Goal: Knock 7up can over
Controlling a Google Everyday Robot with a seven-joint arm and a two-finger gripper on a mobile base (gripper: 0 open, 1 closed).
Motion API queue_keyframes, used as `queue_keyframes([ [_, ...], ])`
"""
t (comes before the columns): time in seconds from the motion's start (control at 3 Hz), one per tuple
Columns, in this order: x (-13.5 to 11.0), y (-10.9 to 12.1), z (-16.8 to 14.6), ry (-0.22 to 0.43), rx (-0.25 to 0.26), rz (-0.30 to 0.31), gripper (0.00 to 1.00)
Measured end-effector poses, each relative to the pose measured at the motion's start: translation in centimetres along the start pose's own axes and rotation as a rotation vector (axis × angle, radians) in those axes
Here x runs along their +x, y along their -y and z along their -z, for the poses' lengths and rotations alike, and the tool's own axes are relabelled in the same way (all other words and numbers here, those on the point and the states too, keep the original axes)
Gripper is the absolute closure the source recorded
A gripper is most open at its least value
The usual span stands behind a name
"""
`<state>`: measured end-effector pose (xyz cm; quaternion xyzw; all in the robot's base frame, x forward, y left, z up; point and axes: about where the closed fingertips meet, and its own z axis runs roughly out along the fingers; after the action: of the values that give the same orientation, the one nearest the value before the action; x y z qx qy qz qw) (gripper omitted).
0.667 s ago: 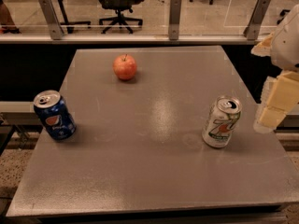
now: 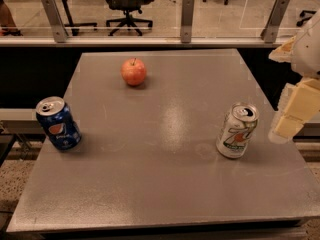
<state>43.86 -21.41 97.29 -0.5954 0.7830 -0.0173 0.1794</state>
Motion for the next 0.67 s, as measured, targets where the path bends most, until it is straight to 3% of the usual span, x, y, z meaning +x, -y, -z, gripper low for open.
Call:
queue_keyframes([
  [0.67,-0.5,-1.2,-3.4,0.217,-0.043,-0.037,0.0],
])
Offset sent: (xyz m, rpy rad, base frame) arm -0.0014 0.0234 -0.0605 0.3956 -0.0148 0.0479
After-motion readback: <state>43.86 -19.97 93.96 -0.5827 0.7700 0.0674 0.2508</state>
